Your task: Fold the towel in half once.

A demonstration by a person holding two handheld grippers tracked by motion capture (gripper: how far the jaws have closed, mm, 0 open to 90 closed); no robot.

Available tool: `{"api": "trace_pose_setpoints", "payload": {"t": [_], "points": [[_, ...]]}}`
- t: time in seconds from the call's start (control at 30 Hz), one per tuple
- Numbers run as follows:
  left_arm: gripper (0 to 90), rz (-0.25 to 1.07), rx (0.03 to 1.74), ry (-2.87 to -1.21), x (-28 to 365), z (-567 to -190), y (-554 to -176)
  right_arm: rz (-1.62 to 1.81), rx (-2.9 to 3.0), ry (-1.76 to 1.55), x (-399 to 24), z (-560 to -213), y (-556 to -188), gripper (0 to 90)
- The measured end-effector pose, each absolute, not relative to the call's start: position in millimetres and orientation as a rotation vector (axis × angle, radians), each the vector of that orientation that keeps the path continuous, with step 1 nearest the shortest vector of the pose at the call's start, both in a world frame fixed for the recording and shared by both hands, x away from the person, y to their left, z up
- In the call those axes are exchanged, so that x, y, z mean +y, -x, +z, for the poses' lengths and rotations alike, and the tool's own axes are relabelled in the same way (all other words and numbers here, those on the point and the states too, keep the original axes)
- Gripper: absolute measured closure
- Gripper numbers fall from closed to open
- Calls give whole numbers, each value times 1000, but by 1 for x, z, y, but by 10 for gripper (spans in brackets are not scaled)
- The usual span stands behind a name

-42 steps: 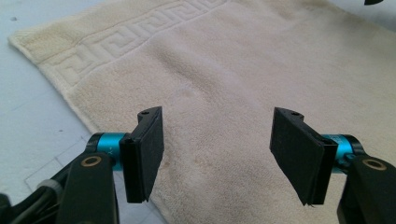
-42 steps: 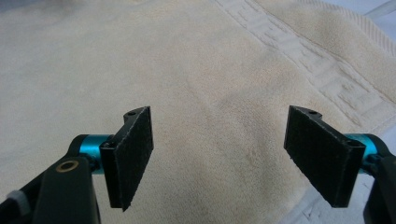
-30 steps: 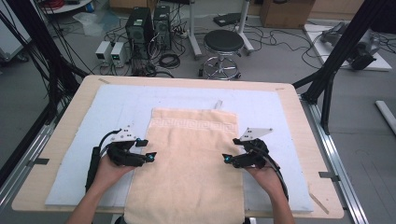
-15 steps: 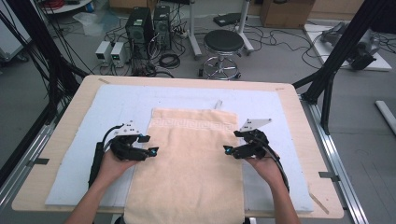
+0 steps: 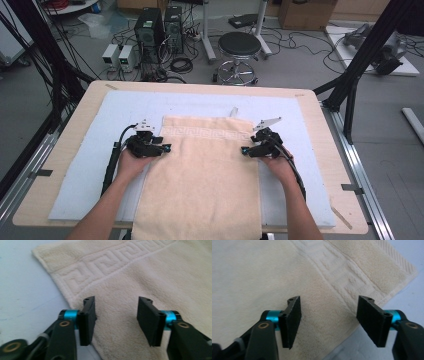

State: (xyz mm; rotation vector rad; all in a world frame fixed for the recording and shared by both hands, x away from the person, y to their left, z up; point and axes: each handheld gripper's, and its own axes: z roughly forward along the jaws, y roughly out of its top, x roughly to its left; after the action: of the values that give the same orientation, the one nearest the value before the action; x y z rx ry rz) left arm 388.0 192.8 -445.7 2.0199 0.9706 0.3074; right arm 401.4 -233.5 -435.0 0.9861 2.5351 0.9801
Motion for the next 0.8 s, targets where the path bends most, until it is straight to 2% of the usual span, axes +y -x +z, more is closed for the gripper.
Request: {"api": "trace_pose_setpoints", "payload": {"t": [0.1,0.23,0.33,0.43,0.6,0.8], "points": [[568,362,968,-2034,190,-446,-387,1019,2515,-1016,-234,-438,-406,451],[718,421,986,-2034,186,-447,-387,1037,2496,-1060,-236,-438,-408,602],[821,396,987,-2029,187,-447,-388,1059,2547,-1051,-234,-436,-408,798],[858,371,999,-2017,189,-445,-388,1057,2565,-1052,-232,-435,-406,829],[865,352,967,-2011,197,-436,-384,1081,2600,-1014,-232,-427,-400,843],[867,336,907,-1954,205,-410,-372,1166,2604,-892,-228,-395,-386,844]]}}
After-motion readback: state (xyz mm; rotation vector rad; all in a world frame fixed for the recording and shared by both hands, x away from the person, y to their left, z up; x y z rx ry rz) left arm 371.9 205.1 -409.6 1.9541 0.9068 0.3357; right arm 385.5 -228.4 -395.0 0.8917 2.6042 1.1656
